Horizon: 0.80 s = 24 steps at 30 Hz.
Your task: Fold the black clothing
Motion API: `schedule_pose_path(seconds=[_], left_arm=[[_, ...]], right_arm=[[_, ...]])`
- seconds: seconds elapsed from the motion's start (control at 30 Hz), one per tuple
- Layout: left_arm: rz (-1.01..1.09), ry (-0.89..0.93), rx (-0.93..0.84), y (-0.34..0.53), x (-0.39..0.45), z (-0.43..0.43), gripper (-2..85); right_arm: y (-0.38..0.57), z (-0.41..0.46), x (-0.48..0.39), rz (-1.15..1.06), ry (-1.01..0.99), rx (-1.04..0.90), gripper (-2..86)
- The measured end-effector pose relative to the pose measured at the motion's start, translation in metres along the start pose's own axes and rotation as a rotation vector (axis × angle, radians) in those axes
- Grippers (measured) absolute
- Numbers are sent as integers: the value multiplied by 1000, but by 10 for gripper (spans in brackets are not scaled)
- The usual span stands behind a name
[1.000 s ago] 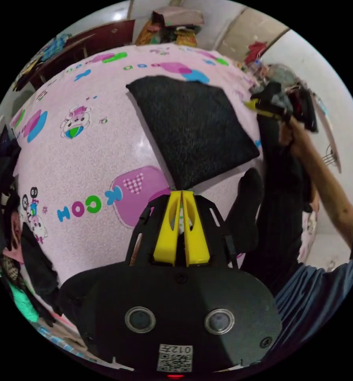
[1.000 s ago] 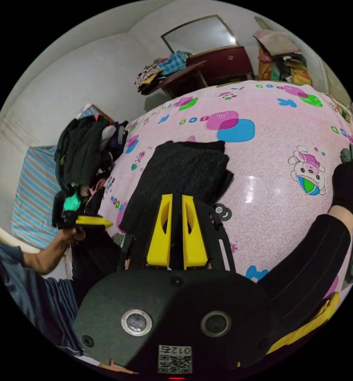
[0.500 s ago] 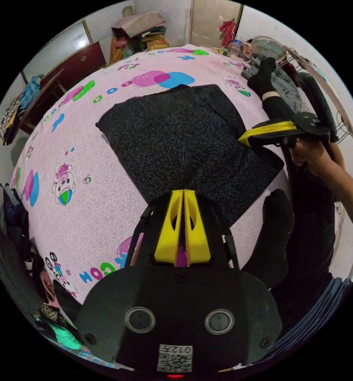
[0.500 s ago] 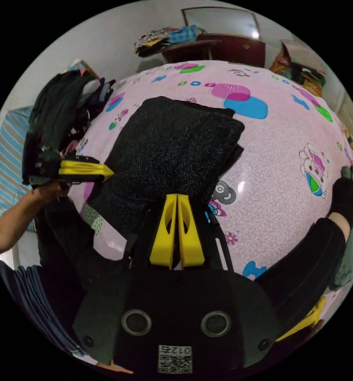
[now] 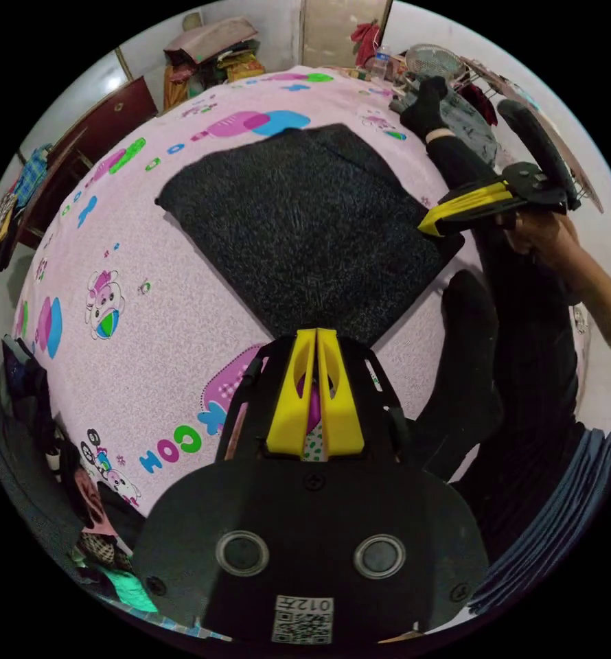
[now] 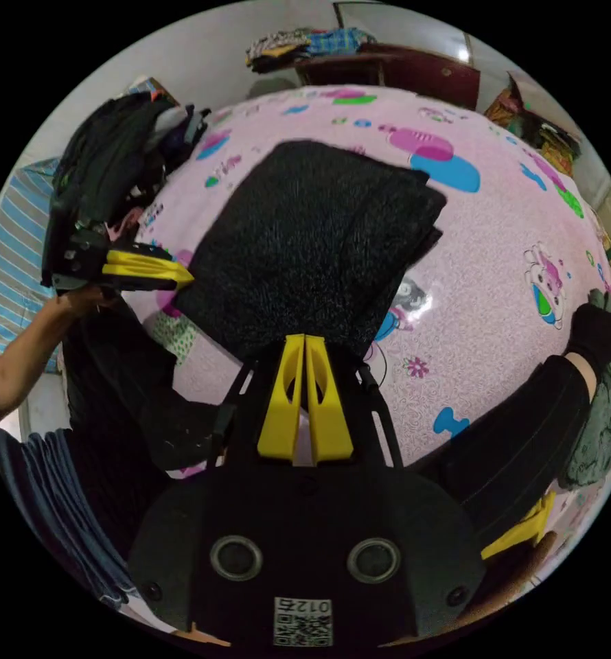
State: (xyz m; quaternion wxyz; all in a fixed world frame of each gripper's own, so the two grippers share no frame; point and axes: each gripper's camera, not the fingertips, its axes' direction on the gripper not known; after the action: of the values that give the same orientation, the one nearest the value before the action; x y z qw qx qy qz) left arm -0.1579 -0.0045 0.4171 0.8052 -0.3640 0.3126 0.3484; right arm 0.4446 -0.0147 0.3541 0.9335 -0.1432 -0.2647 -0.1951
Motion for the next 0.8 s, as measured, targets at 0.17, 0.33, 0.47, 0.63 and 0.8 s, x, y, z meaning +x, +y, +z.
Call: schedule_pose_path(seconds=[0.17,0.33,0.47,0.63,0.8], left_arm=[[8,-3,-27,-7,2,-7,-1],[30,36,-9,-3,11,-30,-1],[49,20,-73,-8,19,-15,-1],[8,44,-95,-17,14,-16,-1],[21,38,-97,-17,12,-41,-1]], right_arm=[[-1,-4,8,42,-43,20,-10],[13,-24,2,33,-70,36,-9],[14,-6,6,51,-10,-61,-9],[5,5,3,44,33,-111,-9],[11,-19,6,75,1,-44,-9]])
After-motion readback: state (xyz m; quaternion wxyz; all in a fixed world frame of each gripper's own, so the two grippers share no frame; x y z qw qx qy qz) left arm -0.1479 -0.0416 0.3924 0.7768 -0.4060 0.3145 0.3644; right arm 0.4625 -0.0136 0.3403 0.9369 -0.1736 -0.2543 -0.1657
